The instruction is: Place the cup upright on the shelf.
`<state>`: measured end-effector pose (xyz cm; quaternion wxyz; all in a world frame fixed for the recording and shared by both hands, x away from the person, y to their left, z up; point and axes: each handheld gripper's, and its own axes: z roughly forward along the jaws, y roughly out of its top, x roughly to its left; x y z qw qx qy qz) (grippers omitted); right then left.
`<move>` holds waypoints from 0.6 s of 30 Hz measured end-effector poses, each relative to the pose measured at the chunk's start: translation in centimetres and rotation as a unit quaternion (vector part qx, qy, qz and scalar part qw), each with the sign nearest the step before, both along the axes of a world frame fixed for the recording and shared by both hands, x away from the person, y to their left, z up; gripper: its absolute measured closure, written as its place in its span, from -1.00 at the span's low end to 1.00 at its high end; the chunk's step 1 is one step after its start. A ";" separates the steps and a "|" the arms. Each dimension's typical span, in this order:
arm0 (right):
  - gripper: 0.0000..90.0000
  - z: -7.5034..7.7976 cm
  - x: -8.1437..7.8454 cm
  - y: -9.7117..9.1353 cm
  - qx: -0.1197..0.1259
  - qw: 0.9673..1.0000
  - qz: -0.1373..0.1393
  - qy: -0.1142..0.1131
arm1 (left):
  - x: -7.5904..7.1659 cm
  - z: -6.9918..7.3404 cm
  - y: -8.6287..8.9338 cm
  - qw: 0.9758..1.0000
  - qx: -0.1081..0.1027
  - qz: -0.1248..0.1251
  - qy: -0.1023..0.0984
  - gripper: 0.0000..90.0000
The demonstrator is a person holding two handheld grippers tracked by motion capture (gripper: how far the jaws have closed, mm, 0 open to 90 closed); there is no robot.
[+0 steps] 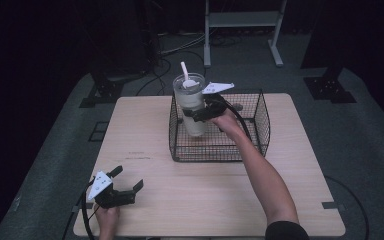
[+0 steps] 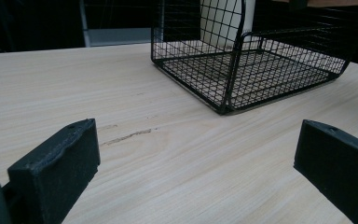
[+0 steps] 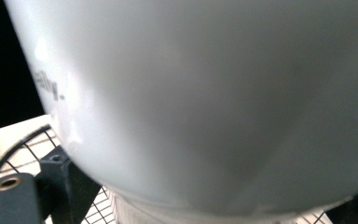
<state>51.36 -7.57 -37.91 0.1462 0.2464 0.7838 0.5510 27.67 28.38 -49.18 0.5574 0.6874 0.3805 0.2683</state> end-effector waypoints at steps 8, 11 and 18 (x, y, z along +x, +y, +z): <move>-0.81 -1.5 0.8 -0.1 -0.005 1.000 -0.004 0.011 | 0.0 0.0 0.0 1.000 -0.001 0.000 -0.002 -1.00; -0.81 -1.9 0.9 -0.2 -0.006 1.000 -0.003 0.012 | 0.0 0.0 0.0 1.000 -0.002 -0.001 -0.003 -1.00; -0.81 -2.5 1.1 -0.4 -0.007 1.000 -0.002 0.017 | 0.0 0.0 0.0 1.000 -0.002 -0.001 -0.003 -1.00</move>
